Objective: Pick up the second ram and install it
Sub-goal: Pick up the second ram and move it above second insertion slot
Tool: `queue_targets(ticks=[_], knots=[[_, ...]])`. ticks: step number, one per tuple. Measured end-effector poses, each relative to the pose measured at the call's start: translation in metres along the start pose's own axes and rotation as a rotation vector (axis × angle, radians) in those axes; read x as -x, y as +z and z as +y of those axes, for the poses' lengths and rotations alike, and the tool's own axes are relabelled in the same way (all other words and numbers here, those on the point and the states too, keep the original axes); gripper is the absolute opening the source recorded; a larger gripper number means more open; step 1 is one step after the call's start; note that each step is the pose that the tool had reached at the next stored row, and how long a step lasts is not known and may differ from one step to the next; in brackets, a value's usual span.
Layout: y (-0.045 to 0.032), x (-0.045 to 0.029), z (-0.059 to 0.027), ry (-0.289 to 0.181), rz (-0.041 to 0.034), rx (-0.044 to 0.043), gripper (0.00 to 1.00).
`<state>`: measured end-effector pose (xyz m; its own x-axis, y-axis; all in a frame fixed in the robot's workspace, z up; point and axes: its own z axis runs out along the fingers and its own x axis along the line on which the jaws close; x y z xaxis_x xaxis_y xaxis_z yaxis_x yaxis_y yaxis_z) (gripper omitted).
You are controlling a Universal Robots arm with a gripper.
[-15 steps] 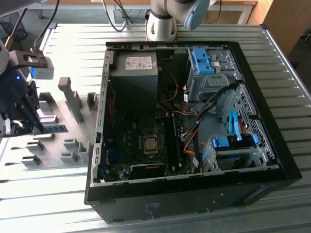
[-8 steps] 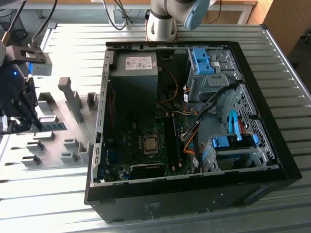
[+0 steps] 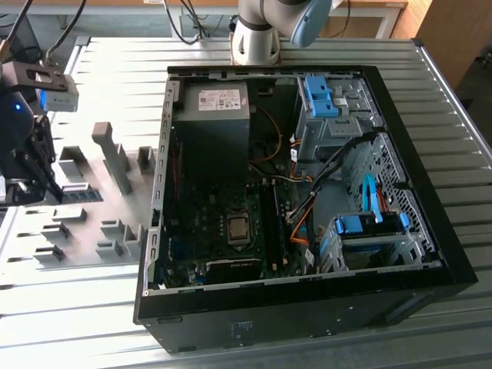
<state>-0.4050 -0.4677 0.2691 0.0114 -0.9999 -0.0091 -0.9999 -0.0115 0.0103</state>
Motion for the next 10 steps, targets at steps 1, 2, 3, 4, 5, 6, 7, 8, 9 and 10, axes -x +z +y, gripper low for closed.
queue_targets(ticks=[1, 2, 3, 4, 5, 6, 7, 8, 9, 10], knots=[[-0.0016, 0.0, 0.0, 0.0, 0.0, -0.0001, 0.14], [-0.0032, 0.0, 0.0, 0.0, 0.0, -0.0001, 0.14], [-0.005, 0.0001, 0.0, 0.0, -0.0001, -0.0001, 0.14], [-0.0068, 0.0001, 0.0, 0.0, 0.0, -0.0001, 0.14], [-0.0084, 0.0001, 0.0001, 0.0, 0.0, 0.0, 0.14], [-0.0099, 0.0001, 0.0001, 0.0, 0.0, 0.0, 0.14], [-0.0113, 0.0001, 0.0001, 0.0, 0.0, 0.0, 0.14], [-0.0128, 0.0001, 0.0001, 0.0, 0.0, 0.0, 0.14], [-0.0143, 0.0001, 0.0001, 0.0, 0.0, 0.0, 0.14], [-0.0158, 0.0002, 0.0001, 0.0, 0.0, 0.0, 0.14]])
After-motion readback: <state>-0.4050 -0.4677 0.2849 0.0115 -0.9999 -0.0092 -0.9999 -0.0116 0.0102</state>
